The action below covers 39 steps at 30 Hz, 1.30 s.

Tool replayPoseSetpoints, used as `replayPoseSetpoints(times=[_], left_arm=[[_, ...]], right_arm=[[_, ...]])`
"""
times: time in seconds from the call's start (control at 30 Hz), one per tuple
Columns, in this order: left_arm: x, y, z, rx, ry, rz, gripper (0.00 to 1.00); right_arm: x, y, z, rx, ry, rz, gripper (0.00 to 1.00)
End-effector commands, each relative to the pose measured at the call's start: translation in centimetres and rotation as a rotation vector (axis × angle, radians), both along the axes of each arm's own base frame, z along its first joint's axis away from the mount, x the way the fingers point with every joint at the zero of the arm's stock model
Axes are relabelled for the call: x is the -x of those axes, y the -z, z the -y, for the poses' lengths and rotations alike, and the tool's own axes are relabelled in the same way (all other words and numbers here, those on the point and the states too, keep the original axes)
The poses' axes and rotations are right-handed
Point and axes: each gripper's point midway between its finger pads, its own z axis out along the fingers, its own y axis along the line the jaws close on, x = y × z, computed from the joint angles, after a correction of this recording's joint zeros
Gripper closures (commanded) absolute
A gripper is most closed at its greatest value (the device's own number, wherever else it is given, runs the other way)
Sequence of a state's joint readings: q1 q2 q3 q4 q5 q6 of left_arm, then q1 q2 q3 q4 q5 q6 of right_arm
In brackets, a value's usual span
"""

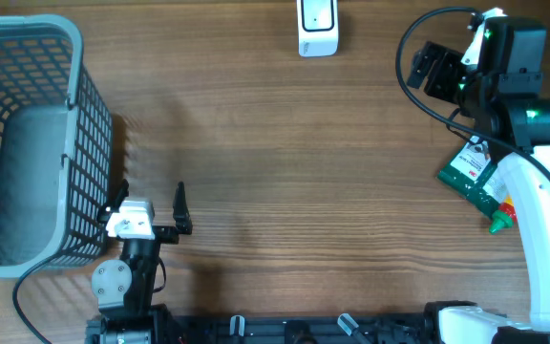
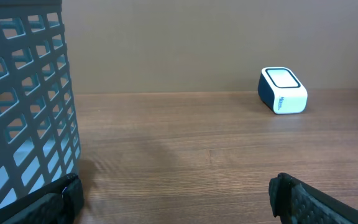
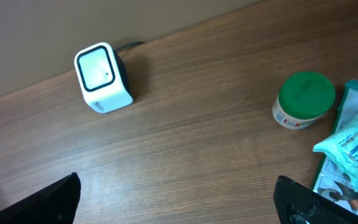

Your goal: Scan the item barcode

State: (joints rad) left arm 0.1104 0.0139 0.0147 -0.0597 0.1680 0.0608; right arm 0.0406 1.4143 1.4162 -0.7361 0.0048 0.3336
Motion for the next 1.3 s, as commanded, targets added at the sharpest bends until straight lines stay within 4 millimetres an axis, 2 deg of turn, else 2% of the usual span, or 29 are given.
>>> replayPoseSetpoints(times=[0.0, 0.1, 0.17, 0.23, 0.3, 0.43, 0.53, 0.57, 0.7, 0.87, 1.03, 1.13, 1.27], left_arm=[[0.0, 0.2, -0.4, 0.013, -0.019, -0.001, 0.00], [0.0, 0.2, -0.4, 0.013, -0.019, -0.001, 0.00], [0.0, 0.2, -0.4, 0.013, -0.019, -0.001, 0.00], [0.0, 0.2, -0.4, 0.013, -0.019, -0.001, 0.00], [0.0, 0.2, -0.4, 0.013, -0.019, -0.001, 0.00], [0.0, 0.2, -0.4, 0.013, -0.019, -0.001, 0.00], [0.0, 0.2, -0.4, 0.013, -0.019, -0.001, 0.00], [0.0, 0.2, -0.4, 0.013, -0.019, -0.001, 0.00], [0.0, 0.2, -0.4, 0.013, -0.019, -0.001, 0.00], [0.0, 0.2, -0.4, 0.013, -0.019, -0.001, 0.00], [0.0, 0.2, -0.4, 0.013, -0.019, -0.001, 0.00], [0.0, 0.2, -0.4, 0.013, -0.019, -0.001, 0.00], [0.0, 0.2, -0.4, 0.013, -0.019, -0.001, 0.00]], right_arm=[[-0.4, -0.5, 0.9, 0.050, 0.028, 0.024, 0.00], [-1.0, -2.3, 0.7, 0.044, 0.025, 0.114, 0.00], [-1.2, -4.3, 0.0, 0.037, 0.012, 0.225, 0.00], [-0.7, -6.2, -0.8, 0.024, -0.005, 0.379, 0.00], [0.7, -6.8, -1.3, 0.006, -0.014, 0.520, 0.00], [4.7, -4.4, -1.0, -0.035, -0.001, 0.681, 0.00], [8.5, -1.4, -0.5, -0.043, 0.007, 0.776, 0.00], [10.0, 0.2, -0.1, -0.040, 0.021, 0.794, 0.00], [12.9, 4.3, 0.3, -0.056, 0.031, 0.807, 0.00], [14.3, 7.7, 1.1, -0.124, 0.099, 0.766, 0.00], [15.2, 9.7, 1.7, -0.126, 0.136, 0.721, 0.00], [15.7, 10.2, 1.8, -0.101, 0.133, 0.706, 0.00], [16.0, 9.0, 0.2, 0.029, -0.021, 0.758, 0.00]])
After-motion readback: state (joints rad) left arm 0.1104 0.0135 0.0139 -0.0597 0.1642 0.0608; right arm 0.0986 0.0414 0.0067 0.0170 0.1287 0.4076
